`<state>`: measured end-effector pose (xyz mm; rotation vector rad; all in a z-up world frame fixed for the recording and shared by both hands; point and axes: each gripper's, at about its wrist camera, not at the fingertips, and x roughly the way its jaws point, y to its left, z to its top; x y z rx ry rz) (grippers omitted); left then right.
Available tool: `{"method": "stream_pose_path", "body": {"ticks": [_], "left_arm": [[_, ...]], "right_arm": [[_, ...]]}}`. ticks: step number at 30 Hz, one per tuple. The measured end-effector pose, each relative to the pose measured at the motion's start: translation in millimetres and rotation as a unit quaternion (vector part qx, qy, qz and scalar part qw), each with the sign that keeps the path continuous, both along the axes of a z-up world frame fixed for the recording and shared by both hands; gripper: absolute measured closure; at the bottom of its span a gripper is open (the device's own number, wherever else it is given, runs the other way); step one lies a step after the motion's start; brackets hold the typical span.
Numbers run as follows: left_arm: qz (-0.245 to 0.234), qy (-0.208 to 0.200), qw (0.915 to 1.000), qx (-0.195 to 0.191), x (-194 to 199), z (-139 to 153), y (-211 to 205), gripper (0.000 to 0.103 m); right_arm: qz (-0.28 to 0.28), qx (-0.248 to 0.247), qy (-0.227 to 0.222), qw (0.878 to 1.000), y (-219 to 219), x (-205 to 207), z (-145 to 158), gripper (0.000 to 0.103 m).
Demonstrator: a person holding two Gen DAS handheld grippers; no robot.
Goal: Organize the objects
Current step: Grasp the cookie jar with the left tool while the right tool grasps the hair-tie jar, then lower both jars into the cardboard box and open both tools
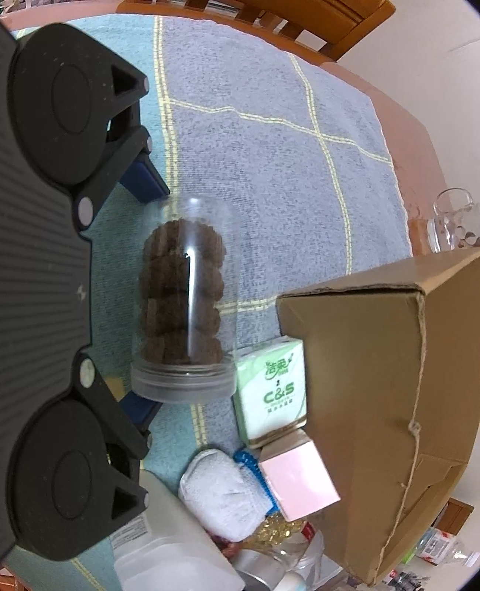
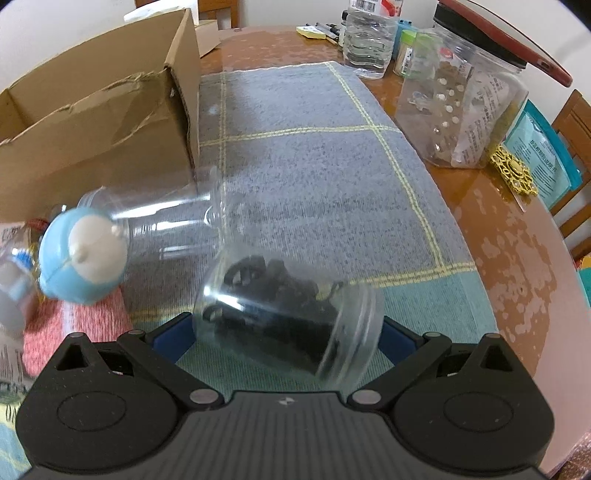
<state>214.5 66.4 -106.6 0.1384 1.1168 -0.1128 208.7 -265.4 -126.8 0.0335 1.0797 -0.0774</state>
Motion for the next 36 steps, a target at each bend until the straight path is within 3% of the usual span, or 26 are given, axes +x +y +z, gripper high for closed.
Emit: {"method": "stream_pose_path", "body": {"ticks": [9, 20, 23, 31, 36], "left_arm": [[-0.018, -0.014, 0.9997, 0.007, 10.7, 4.1, -7.8, 0.001], [-0.030, -0.022, 0.9993, 0.010, 16.3, 8.2, -10.3, 0.010], [-0.033, -0.021, 0.9992, 0.009, 16.8, 10.8, -9.5, 0.009], [-0.054, -0.021, 0.9983, 0.003, 12.0, 25.4, -9.3, 0.009], [-0.075, -0.020, 0.9969, 0.010, 8.0, 43.3, -7.1, 0.009]], "right_arm": [[-0.028, 0.003, 0.008, 1.000, -6.7, 8.2, 0.6, 0.000], [-0.036, 0.017, 0.005, 0.999, -6.4, 4.0, 9.5, 0.001], [-0.038, 0.013, 0.009, 0.999, -5.7, 5.9, 9.7, 0.013], [-0.020, 0.008, 0.017, 1.000, -4.3, 4.4, 16.7, 0.019], [0.025, -0.007, 0.008, 1.000, -2.5, 2.8, 35.6, 0.019]]}}
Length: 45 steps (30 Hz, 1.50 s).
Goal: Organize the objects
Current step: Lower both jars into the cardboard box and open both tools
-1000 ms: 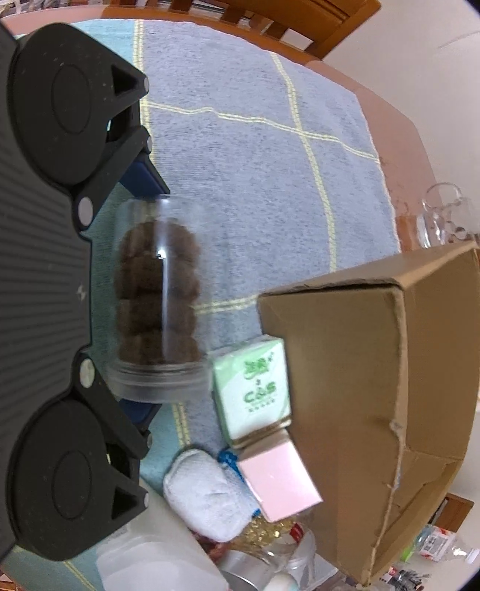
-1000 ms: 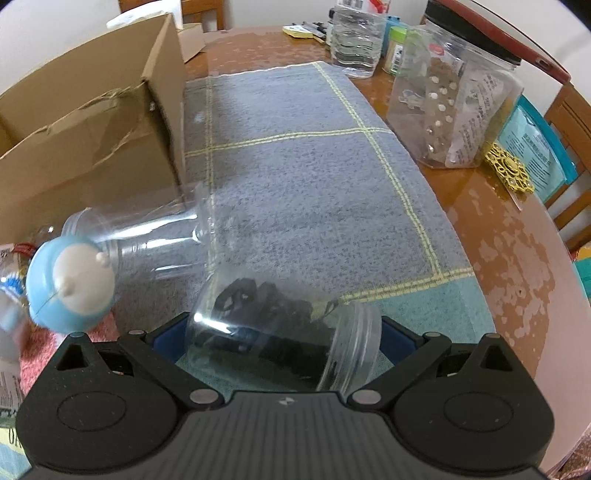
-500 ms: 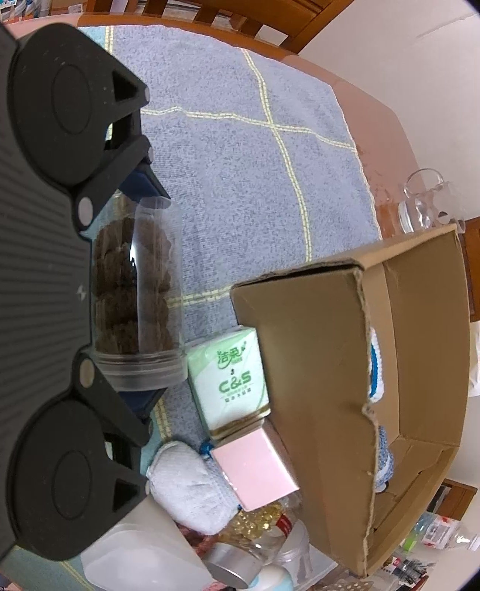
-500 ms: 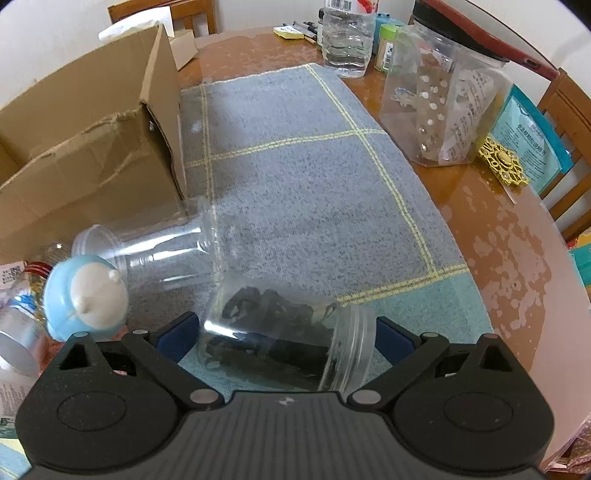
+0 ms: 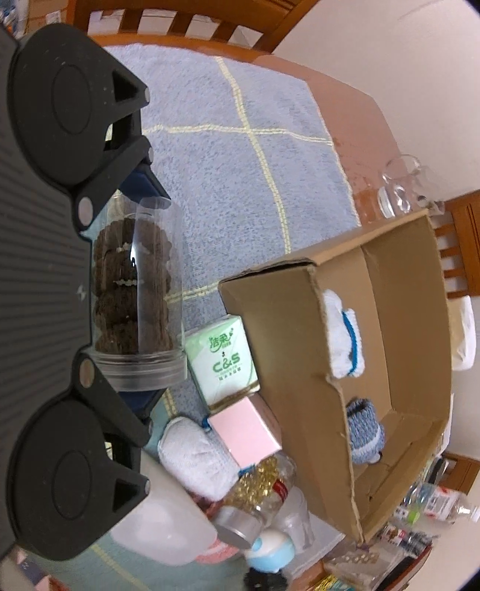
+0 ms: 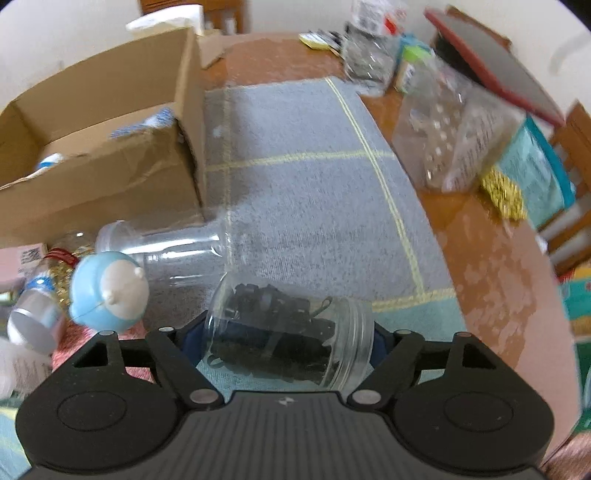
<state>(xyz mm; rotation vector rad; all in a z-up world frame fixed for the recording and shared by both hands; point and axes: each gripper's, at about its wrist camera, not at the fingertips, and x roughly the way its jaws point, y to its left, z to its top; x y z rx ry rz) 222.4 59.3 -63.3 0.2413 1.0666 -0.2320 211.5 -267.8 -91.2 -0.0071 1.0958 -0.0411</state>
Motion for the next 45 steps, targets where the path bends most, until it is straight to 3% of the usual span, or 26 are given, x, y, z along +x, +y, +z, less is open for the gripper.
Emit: {"method": "stream_pose_path", "body": {"ticks": [9, 16, 23, 29, 37, 42, 45], "left_arm": [[-0.026, -0.003, 0.9995, -0.015, 2.6, 57.2, 5.5, 0.009], [-0.033, -0.041, 0.9981, -0.031, 17.6, 99.4, -4.3, 0.009], [-0.032, -0.083, 0.9950, -0.046, 63.5, 130.7, -19.5, 0.009], [-0.035, -0.090, 0.9947, -0.035, 106.6, 130.8, -38.9, 0.009], [-0.025, -0.079, 0.9963, -0.023, 148.4, 113.8, -52.3, 0.009], [-0.020, -0.067, 0.9973, -0.023, 165.0, 100.4, -57.1, 0.009], [-0.008, -0.063, 0.9978, -0.020, 174.4, 93.1, -60.0, 0.008]], "right_arm": [[0.074, 0.009, -0.046, 0.996, 4.5, 1.0, 62.4, 0.019], [0.136, 0.026, -0.093, 0.986, 33.7, 18.5, 106.1, 0.019], [0.201, 0.040, -0.126, 0.971, 70.9, 43.8, 134.5, 0.019], [0.235, 0.054, -0.124, 0.963, 96.6, 68.6, 135.3, 0.019], [0.251, 0.063, -0.102, 0.960, 117.1, 104.3, 118.8, 0.019], [0.249, 0.075, -0.101, 0.960, 119.0, 112.0, 112.0, 0.000], [0.244, 0.083, -0.099, 0.961, 114.1, 113.4, 110.1, 0.000]]}}
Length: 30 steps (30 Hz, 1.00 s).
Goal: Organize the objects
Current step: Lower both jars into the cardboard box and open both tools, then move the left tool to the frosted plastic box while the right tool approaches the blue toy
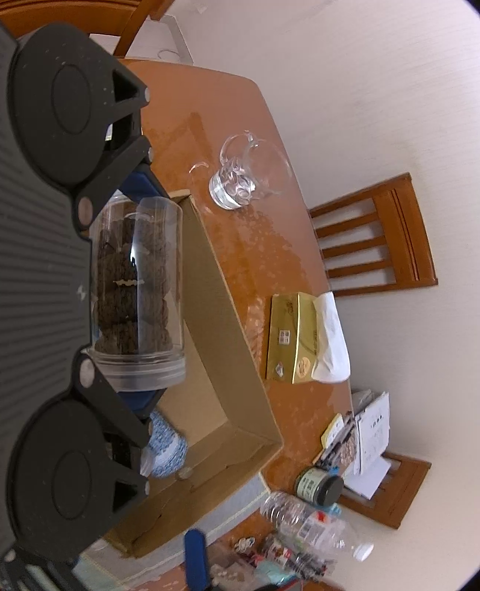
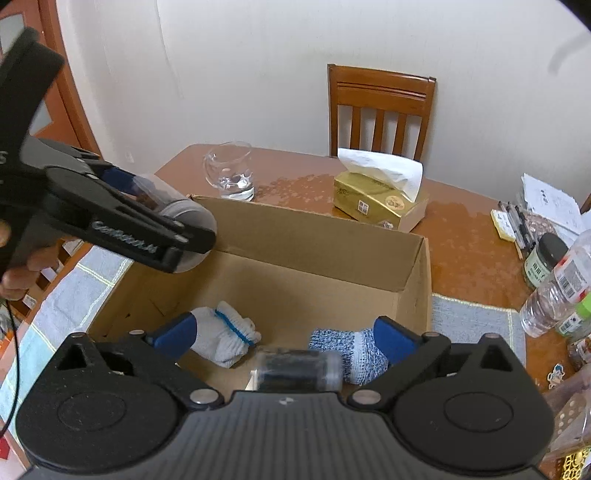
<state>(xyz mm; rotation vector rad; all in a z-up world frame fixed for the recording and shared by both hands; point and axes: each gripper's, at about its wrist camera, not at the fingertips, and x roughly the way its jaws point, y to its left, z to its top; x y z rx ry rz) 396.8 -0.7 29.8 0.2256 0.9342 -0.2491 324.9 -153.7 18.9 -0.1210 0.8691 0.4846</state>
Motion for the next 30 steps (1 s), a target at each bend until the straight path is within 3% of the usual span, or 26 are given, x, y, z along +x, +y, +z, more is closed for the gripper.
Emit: {"method": "stream_pose_path", "body": {"ticks": [4, 11, 16, 30], "left_arm": [[0.022, -0.006, 0.9997, -0.003, 9.0, -4.8, 0.2, 0.003], [0.027, -0.001, 0.9996, -0.005, 3.9, -5.9, 2.3, 0.003], [0.013, -0.008, 0.9998, 0.009, -13.9, -2.3, 0.8, 0.003], [0.013, -0.007, 0.9999, 0.001, -76.7, -1.7, 12.4, 0.003]], "right_arm": [[-0.008, -0.005, 0.004, 1.000, -4.7, 1.6, -4.2, 0.000], [-0.018, -0.012, 0.013, 1.000, -9.5, 1.1, -10.3, 0.000], [-0.019, -0.019, 0.009, 1.000, -11.2, -5.2, -10.9, 0.000], [-0.028, -0.028, 0.030, 0.999, -12.8, -46.2, -24.0, 0.000]]}}
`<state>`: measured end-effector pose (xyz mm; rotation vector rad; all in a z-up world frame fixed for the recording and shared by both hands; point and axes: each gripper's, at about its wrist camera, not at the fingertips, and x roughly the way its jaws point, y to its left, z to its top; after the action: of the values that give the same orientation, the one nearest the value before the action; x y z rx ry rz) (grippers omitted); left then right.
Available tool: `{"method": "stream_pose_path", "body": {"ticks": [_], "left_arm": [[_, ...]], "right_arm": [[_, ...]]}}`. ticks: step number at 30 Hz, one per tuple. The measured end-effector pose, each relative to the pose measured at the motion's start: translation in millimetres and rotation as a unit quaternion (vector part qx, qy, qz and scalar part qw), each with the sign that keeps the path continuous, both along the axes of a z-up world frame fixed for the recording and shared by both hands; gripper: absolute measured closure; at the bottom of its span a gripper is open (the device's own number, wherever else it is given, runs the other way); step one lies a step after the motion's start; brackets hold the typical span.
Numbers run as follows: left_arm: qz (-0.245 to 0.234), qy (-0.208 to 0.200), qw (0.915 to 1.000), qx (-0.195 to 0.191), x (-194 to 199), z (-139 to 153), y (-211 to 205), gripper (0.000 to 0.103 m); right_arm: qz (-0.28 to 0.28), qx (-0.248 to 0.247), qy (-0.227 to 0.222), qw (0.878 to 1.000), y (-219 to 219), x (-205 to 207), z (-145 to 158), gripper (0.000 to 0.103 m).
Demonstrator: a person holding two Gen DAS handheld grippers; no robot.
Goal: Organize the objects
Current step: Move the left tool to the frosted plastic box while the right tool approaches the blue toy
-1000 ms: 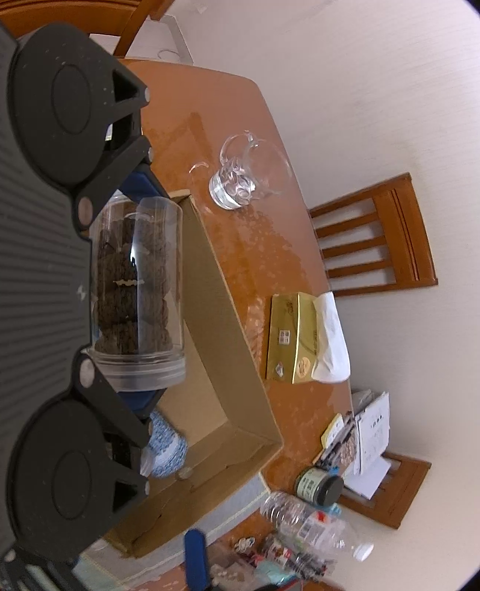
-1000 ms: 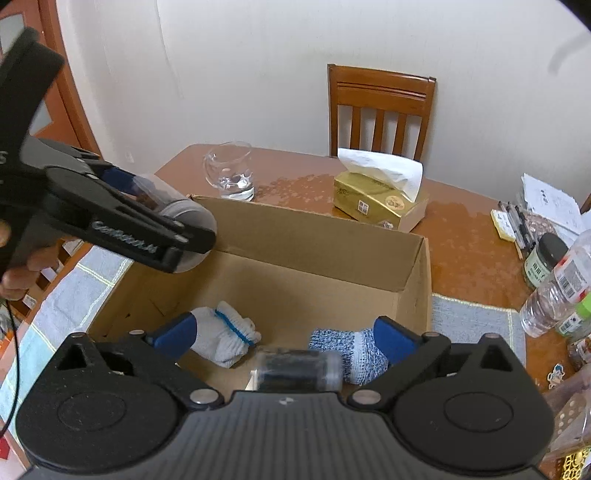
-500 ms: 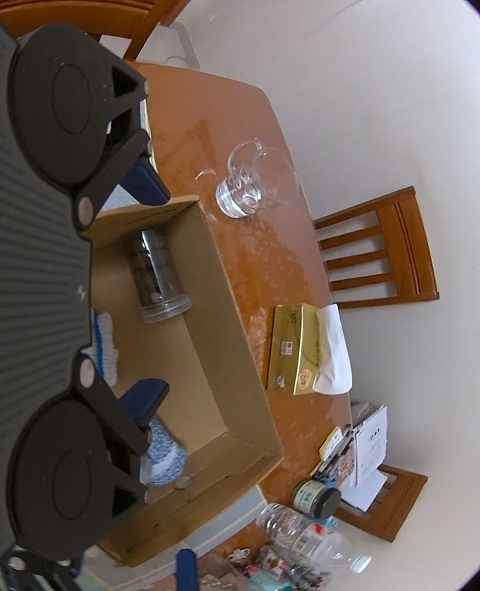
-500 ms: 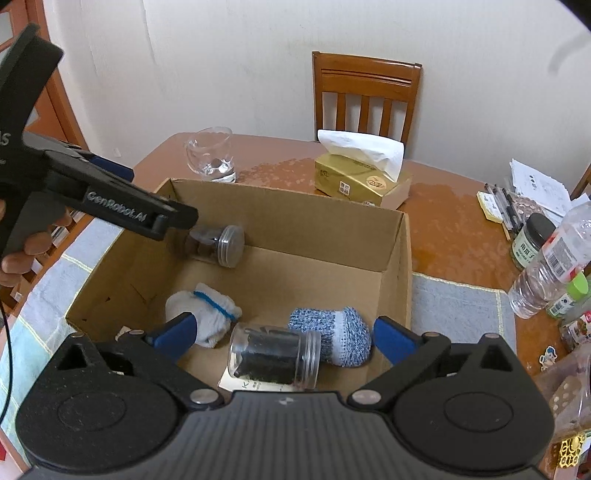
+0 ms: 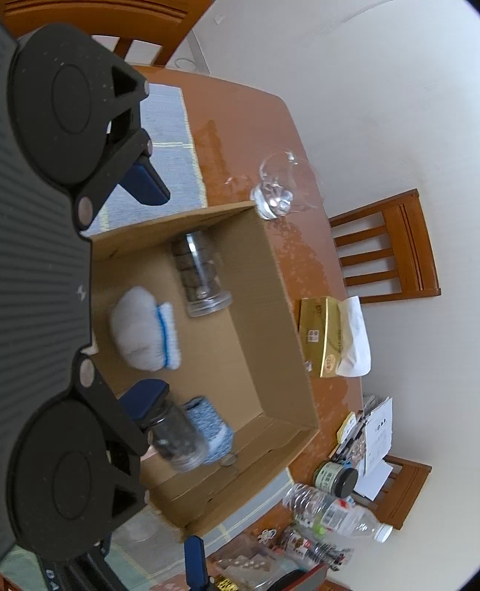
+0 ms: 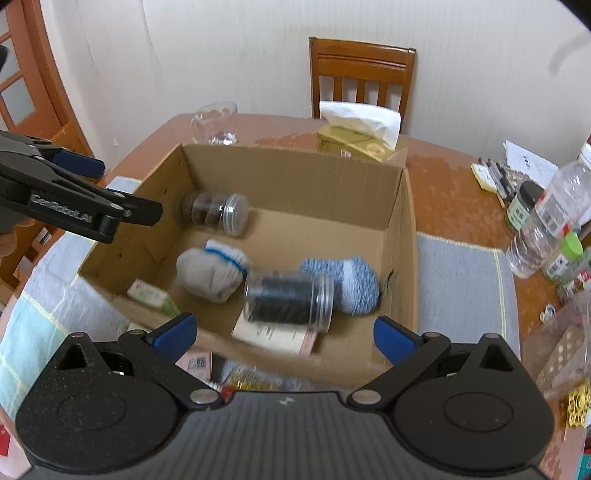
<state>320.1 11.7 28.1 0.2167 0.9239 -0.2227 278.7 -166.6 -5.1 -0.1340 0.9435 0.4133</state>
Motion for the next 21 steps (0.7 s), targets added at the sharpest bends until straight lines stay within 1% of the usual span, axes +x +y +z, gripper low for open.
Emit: {"method": "stream_pose_path", "body": {"ticks": [2, 7, 11, 15, 19, 21], "left_arm": [[0.001, -0.002, 1.0000, -0.002, -11.5, -0.2, 1.5, 0.003], [0.002, 0.009, 0.9999, -0.010, -42.3, -5.1, 3.4, 0.003], [-0.001, 0.010, 0.9999, -0.012, -69.5, -9.8, 2.4, 0.003], [-0.002, 0.004, 0.9999, -0.013, -96.2, -18.0, -1.9, 0.003], [-0.022, 0.020, 0.9994, -0.018, -118.6, -33.8, -8.7, 0.003], [-0.031, 0.027, 0.9990, -0.018, -127.9, -40.1, -11.6, 0.003]], "right_arm": [[-0.003, -0.002, 0.004, 1.000, -0.1, -9.0, -2.8, 0.000], [-0.022, -0.002, 0.013, 1.000, -4.5, -27.7, -10.2, 0.000], [-0.045, -0.006, -0.001, 0.999, -10.7, -43.1, -12.9, 0.000], [-0.065, -0.026, -0.016, 0.997, -15.0, -57.5, -18.9, 0.000], [-0.090, -0.041, -0.027, 0.995, -18.3, -73.0, -23.1, 0.000], [-0.111, -0.034, -0.025, 0.993, -22.3, -80.4, -24.3, 0.000]]}}
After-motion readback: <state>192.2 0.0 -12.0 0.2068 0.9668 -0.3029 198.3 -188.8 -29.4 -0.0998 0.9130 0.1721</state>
